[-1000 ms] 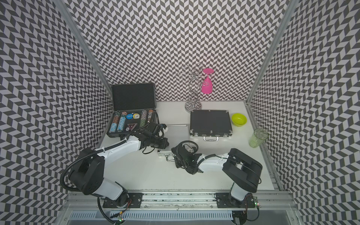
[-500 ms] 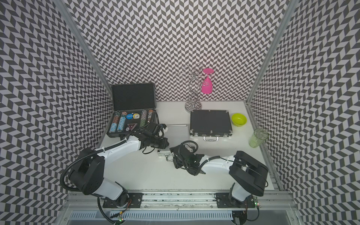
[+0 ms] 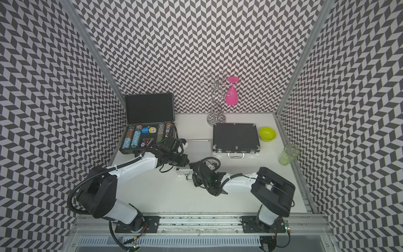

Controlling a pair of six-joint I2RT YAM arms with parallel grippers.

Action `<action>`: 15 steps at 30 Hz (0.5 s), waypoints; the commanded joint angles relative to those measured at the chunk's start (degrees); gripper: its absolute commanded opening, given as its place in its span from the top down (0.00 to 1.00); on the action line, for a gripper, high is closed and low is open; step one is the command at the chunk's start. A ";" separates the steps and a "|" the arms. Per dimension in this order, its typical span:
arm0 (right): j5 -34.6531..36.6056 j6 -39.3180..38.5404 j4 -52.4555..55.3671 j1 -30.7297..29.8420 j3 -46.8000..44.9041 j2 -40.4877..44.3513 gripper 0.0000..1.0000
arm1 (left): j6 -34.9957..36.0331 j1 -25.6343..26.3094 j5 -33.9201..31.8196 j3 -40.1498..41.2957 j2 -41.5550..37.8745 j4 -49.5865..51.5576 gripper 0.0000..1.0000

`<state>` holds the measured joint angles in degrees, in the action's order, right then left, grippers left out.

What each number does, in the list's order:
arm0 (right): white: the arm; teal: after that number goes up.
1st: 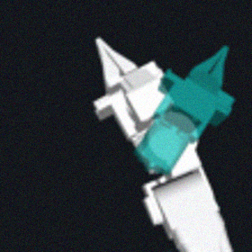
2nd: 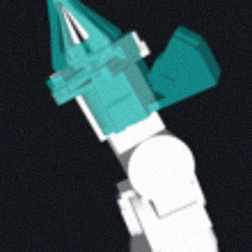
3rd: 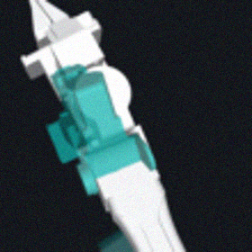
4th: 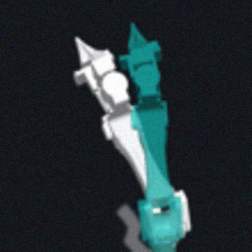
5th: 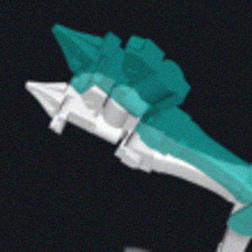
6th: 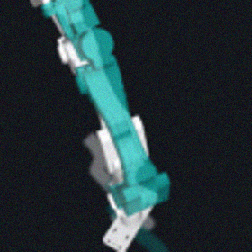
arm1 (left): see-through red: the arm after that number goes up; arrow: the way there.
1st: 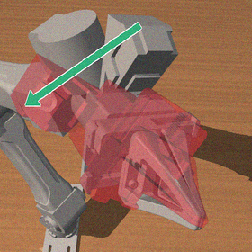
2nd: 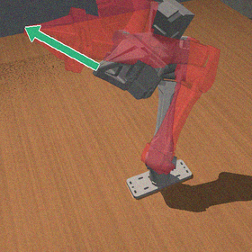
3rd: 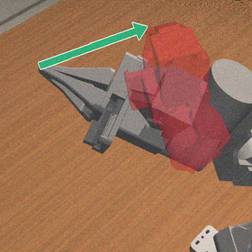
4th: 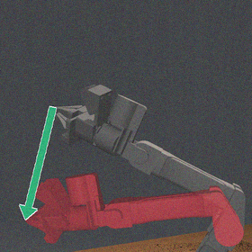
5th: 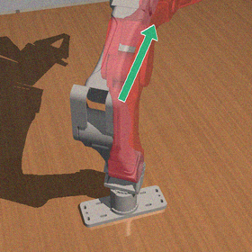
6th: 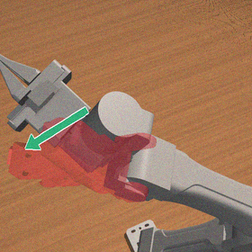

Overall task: Close the poker set cases
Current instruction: Fasten the fastener on the poker set case.

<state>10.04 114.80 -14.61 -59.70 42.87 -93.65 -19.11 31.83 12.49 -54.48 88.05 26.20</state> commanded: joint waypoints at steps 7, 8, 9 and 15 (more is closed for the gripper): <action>-0.82 1.75 5.49 0.20 -1.35 -0.26 0.23 | -1.18 -1.02 -5.39 1.18 0.59 7.98 0.84; -0.71 1.34 6.58 0.22 -1.00 0.20 0.23 | -1.85 -1.31 -5.96 1.04 -0.18 7.79 0.83; -0.65 1.08 7.52 0.12 -0.73 0.63 0.23 | -2.20 -1.62 -6.12 1.05 -0.90 7.48 0.83; 2.79 1.05 13.70 -1.09 1.00 3.81 0.23 | -3.20 -3.08 -5.17 1.28 -3.25 6.41 0.84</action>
<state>10.96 113.99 -6.61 -59.94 42.81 -91.70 -21.12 29.47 9.26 -54.39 85.69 29.65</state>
